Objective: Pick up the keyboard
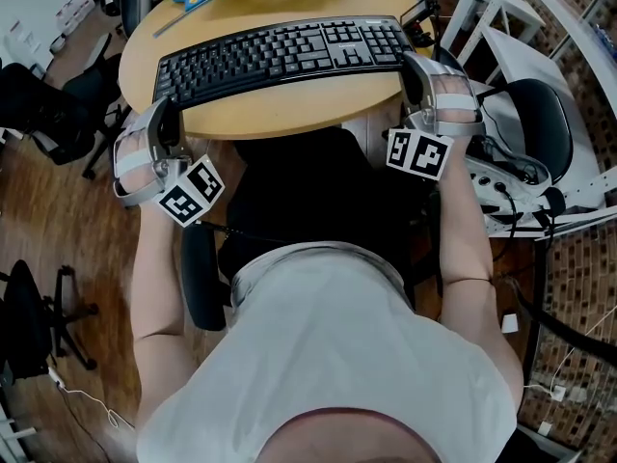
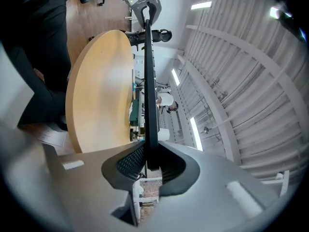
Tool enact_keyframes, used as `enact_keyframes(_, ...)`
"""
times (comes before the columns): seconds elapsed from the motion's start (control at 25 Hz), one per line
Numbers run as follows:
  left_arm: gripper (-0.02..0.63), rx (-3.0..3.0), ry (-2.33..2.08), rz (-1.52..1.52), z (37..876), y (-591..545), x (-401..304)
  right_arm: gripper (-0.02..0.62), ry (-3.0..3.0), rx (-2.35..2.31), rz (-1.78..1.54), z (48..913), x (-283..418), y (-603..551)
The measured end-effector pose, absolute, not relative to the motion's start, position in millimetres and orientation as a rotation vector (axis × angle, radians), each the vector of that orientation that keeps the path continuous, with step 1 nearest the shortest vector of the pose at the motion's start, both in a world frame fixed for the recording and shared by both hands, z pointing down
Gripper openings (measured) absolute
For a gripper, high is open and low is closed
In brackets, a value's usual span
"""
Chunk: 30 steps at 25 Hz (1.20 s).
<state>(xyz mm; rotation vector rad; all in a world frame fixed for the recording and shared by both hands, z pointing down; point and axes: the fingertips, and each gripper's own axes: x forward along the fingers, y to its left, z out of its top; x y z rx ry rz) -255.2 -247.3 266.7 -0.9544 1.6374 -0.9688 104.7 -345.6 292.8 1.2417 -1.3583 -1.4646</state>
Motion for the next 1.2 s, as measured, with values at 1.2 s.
enact_keyframes(1.2,0.414,-0.938,1.662,-0.952,255.2,-244.4,-260.7,0.072,-1.365,1.26,-1.473,283.9,99.9,-343.6)
